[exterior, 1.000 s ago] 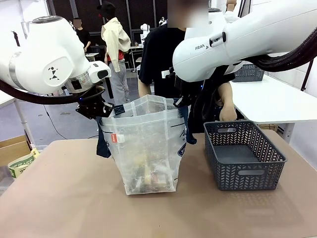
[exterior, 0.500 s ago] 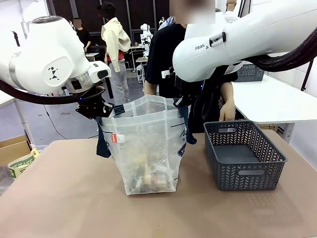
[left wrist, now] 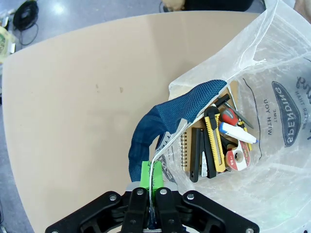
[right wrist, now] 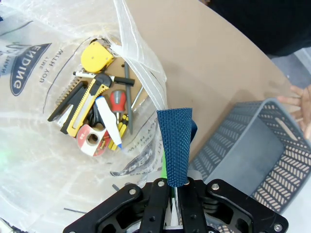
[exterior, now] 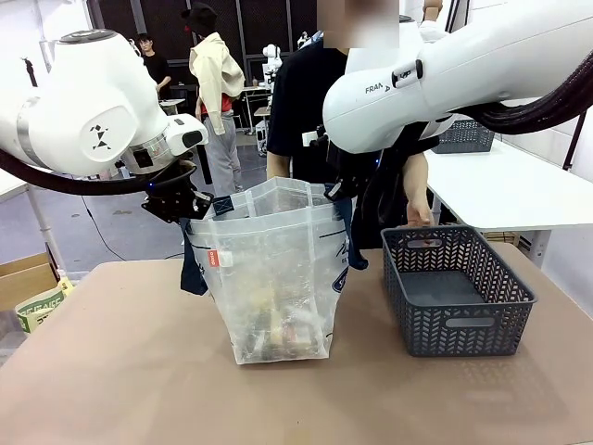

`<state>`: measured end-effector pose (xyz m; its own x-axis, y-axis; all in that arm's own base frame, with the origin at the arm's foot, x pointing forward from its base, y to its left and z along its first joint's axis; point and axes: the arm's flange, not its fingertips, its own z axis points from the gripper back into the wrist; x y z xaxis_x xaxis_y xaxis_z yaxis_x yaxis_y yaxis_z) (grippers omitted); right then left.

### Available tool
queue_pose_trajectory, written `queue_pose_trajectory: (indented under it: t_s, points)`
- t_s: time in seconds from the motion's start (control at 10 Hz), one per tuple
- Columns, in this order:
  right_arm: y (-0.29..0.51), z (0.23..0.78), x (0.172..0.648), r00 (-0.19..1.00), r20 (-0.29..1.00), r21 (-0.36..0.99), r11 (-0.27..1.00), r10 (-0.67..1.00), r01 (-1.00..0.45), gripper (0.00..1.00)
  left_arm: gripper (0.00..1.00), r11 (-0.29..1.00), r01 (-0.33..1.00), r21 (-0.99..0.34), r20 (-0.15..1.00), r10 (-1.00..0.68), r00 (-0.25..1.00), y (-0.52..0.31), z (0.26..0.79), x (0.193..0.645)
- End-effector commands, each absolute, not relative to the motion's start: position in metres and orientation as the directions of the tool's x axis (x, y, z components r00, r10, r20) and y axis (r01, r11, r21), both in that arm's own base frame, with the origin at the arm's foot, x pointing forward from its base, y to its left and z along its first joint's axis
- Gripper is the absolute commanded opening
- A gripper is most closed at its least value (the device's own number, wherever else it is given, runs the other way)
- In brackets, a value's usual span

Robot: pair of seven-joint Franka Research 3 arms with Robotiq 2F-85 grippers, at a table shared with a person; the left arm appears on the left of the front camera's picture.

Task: Transfer purchased items from the store into the shopping bag.
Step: Move the Reusable shopping bag to the right side of the table.

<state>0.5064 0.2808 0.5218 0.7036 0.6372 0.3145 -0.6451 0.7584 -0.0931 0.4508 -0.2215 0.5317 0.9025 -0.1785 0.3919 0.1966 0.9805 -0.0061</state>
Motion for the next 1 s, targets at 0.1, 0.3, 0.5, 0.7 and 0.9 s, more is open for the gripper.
queue_pose_trajectory:
  t_s: [0.1, 0.3, 0.5, 0.7, 0.9]
  points:
    - [0.2797, 0.5219, 0.5066, 0.708, 0.313, -0.092, 0.762, 0.633, -0.641, 0.0, 0.0, 0.984, 0.178, -0.009, 0.392, -0.161, 0.906, -0.2193, 0.5335, 0.4474]
    - [0.2797, 0.5219, 0.5066, 0.708, 0.313, -0.092, 0.762, 0.633, -0.641, 0.0, 0.0, 0.984, 0.178, -0.009, 0.392, -0.161, 0.906, -0.2193, 0.5335, 0.4474]
    - [0.2797, 0.5219, 0.5066, 0.708, 0.313, -0.092, 0.762, 0.633, -0.641, 0.0, 0.0, 0.984, 0.178, -0.009, 0.392, -0.161, 0.906, -0.2193, 0.5335, 0.4474]
    - [0.2797, 0.5219, 0.5066, 0.708, 0.313, -0.092, 0.762, 0.633, -0.641, 0.0, 0.0, 0.984, 0.178, -0.009, 0.392, -0.161, 0.906, -0.2193, 0.5335, 0.4474]
    - [0.2882, 0.5242, 0.5076, 0.786, 0.304, -0.032, 0.83, 0.539, -0.557, 0.0, 0.0, 0.98, 0.196, -0.031, 0.4, -0.167, 0.901, -0.225, 0.5335, 0.4482]
